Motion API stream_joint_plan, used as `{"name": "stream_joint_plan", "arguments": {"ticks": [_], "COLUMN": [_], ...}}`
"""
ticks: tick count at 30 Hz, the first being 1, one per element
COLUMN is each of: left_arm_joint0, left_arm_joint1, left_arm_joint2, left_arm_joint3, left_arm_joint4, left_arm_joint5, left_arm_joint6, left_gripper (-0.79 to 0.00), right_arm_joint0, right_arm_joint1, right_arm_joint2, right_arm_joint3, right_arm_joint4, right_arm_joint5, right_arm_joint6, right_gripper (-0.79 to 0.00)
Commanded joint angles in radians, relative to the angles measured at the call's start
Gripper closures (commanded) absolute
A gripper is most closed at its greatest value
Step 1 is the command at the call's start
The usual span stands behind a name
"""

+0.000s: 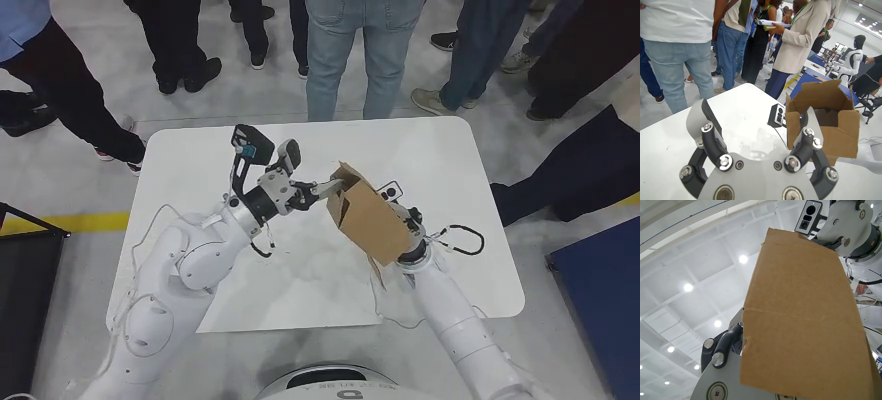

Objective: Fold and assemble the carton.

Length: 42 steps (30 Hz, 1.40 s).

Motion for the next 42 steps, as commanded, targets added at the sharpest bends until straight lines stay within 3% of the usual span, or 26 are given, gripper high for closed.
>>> {"name": "stream_joint_plan", "arguments": {"ticks": [1, 22, 30, 34, 39, 42], "left_arm_joint0": [-0.003, -0.031, 0.014, 0.064, 0.128, 0.139], "left_arm_joint1": [-0.001, -0.01, -0.003, 0.006, 0.019, 0.021], "left_arm_joint2": [0.006, 0.045, -0.026, -0.115, -0.231, -0.244], "left_arm_joint3": [0.006, 0.035, -0.002, -0.008, 0.033, 0.089], "left_arm_joint4": [0.002, 0.01, -0.06, -0.172, -0.262, -0.27], "left_arm_joint5": [0.0, -0.009, -0.046, -0.066, -0.099, -0.096], "left_arm_joint6": [-0.001, 0.018, 0.051, 0.064, 0.046, 0.029], "left_gripper": [-0.785, -0.785, -0.785, -0.785, -0.785, -0.785], "right_arm_joint0": [-0.001, 0.011, 0.005, 0.005, 0.005, 0.005], "right_arm_joint1": [0.0, -0.004, -0.002, -0.002, -0.002, -0.002], "right_arm_joint2": [-0.002, -0.025, -0.017, -0.017, -0.017, -0.017], "right_arm_joint3": [-0.002, 0.001, 0.005, 0.005, 0.005, 0.005], "right_arm_joint4": [-0.002, -0.014, -0.004, -0.004, -0.004, -0.004], "right_arm_joint5": [0.0, -0.001, 0.0, 0.0, 0.0, 0.0], "right_arm_joint6": [0.0, 0.0, 0.0, 0.0, 0.0, 0.0], "right_gripper": [0.0, 0.0, 0.0, 0.0, 0.0, 0.0]}}
